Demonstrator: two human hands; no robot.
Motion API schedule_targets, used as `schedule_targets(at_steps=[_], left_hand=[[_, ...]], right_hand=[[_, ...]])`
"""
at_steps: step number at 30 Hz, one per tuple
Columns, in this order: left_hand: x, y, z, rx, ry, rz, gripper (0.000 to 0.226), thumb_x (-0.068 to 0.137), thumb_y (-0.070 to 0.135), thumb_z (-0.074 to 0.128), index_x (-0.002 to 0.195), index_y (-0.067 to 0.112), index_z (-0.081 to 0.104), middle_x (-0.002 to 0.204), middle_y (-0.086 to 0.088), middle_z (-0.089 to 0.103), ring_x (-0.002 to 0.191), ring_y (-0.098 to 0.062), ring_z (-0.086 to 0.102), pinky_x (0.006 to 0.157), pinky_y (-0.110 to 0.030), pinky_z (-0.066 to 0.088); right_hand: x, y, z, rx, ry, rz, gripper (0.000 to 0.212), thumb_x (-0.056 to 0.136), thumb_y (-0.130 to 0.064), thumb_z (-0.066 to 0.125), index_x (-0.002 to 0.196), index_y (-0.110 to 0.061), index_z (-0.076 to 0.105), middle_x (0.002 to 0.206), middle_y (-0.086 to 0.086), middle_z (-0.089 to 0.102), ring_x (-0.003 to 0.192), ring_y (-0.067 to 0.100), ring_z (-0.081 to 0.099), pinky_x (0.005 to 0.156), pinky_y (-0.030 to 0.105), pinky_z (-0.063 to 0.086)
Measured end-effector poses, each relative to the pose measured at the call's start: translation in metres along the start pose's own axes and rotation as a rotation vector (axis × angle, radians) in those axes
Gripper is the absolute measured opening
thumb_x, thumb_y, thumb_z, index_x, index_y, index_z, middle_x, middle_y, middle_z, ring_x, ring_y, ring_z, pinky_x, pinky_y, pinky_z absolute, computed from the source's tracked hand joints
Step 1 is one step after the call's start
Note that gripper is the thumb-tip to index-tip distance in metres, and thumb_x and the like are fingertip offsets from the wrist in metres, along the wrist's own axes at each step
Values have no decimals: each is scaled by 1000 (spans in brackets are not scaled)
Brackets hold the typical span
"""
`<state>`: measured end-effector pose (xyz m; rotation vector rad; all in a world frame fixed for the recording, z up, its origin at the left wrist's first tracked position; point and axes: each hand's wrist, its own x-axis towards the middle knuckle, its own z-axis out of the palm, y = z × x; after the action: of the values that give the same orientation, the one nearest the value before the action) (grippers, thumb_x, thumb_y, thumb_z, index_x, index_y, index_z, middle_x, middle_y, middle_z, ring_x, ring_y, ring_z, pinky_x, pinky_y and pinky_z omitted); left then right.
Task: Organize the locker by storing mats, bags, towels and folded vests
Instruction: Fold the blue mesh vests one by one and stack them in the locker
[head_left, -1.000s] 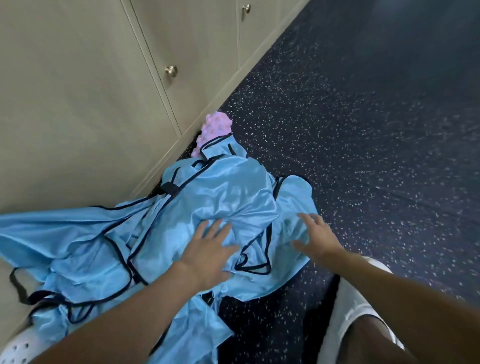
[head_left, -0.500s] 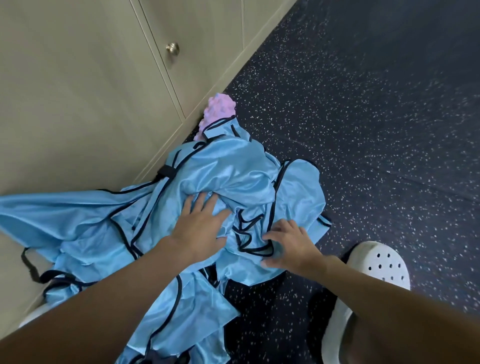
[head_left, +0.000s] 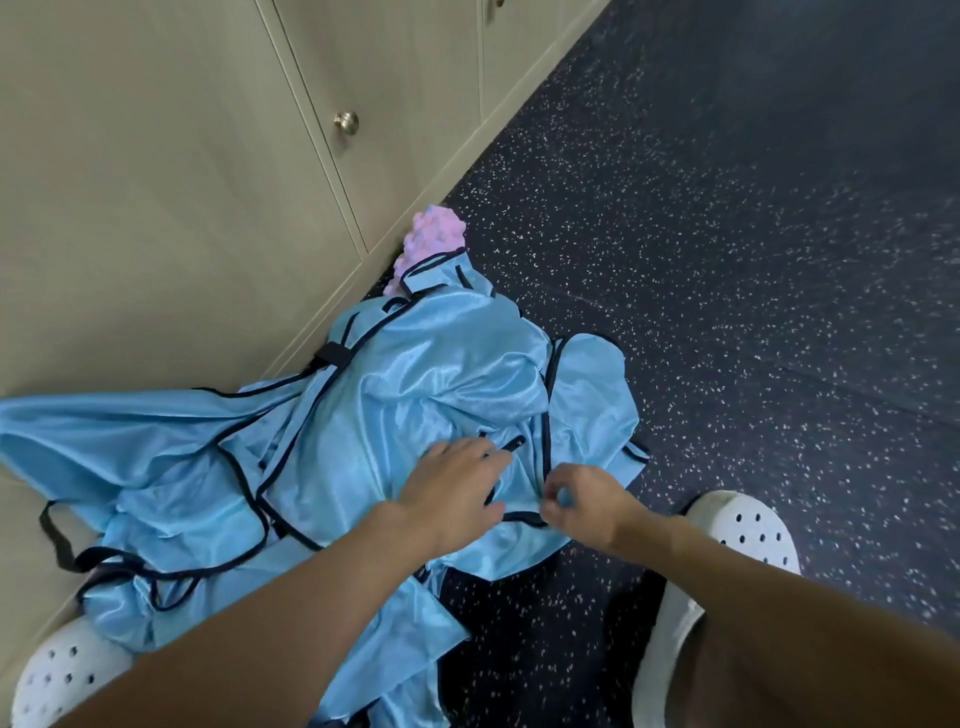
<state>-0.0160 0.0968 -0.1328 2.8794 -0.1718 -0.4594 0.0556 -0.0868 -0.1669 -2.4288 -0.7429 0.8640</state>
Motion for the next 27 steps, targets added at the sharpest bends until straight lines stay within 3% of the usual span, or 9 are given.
schedule_targets(at_steps=[4, 6, 8, 10, 13, 17, 21, 24, 27], left_hand=[[24, 4, -14, 45, 275, 90, 39, 92, 30, 60, 128, 17, 60, 131, -2, 55, 124, -25, 48, 104, -33, 26], [43, 1, -25, 167, 353, 54, 50, 86, 37, 67, 133, 22, 59, 146, -9, 47, 137, -31, 40, 112, -42, 17], [59, -11, -33, 215, 175, -118, 67, 92, 53, 57, 151, 33, 33, 164, -4, 19, 152, -28, 12, 118, -57, 0], [67, -28, -31, 229, 18, -251, 66, 96, 57, 48, 154, 40, 22, 164, 1, 17, 153, -24, 7, 117, -63, 0], [62, -48, -27, 181, 115, -256, 41, 101, 43, 47, 141, 37, 44, 140, 9, 47, 138, -13, 34, 113, -48, 17], [49, -60, -26, 115, 302, -246, 17, 102, 24, 49, 98, 26, 65, 91, 9, 62, 92, -13, 55, 95, -31, 26], [25, -63, -33, -54, 323, -108, 15, 100, 15, 52, 101, 14, 67, 92, 1, 65, 85, -23, 59, 89, -36, 38], [-6, -61, -48, -117, 260, 45, 17, 98, 16, 49, 99, 9, 65, 89, -3, 60, 78, -25, 56, 70, -34, 39], [-39, -61, -63, -122, 3, 2, 26, 100, 27, 44, 119, 17, 60, 100, -2, 64, 89, -22, 59, 77, -37, 47]], right_hand=[[24, 24, -19, 105, 194, 64, 32, 93, -25, 59, 123, -18, 56, 116, 4, 60, 107, 24, 59, 94, 36, 48], [45, 33, -34, 68, 266, 118, 46, 93, -26, 60, 136, -16, 47, 128, 9, 55, 115, 26, 54, 96, 37, 46], [65, 41, -50, 108, 253, 210, 60, 93, -31, 62, 145, -17, 36, 136, 12, 47, 115, 29, 52, 89, 36, 49], [79, 45, -61, 155, 194, 287, 69, 92, -37, 63, 149, -21, 29, 138, 13, 45, 108, 27, 53, 82, 33, 50], [96, 35, -71, 146, 249, 223, 63, 91, -46, 61, 145, -24, 38, 142, 7, 49, 122, 27, 52, 100, 41, 45], [110, -16, -83, 546, 225, 81, 67, 91, -48, 61, 147, -22, 36, 134, 3, 57, 114, 19, 56, 87, 28, 42], [111, -58, -82, 587, 75, 41, 73, 85, -34, 75, 145, -12, 39, 107, 7, 62, 87, 18, 62, 71, 26, 48], [108, -68, -72, 415, 47, -8, 13, 85, -25, 76, 83, -16, 67, 62, -5, 54, 54, 6, 47, 58, 24, 40], [102, -70, -63, 238, 148, 3, 28, 79, -39, 79, 96, -22, 64, 98, 3, 57, 88, 15, 56, 79, 30, 51]])
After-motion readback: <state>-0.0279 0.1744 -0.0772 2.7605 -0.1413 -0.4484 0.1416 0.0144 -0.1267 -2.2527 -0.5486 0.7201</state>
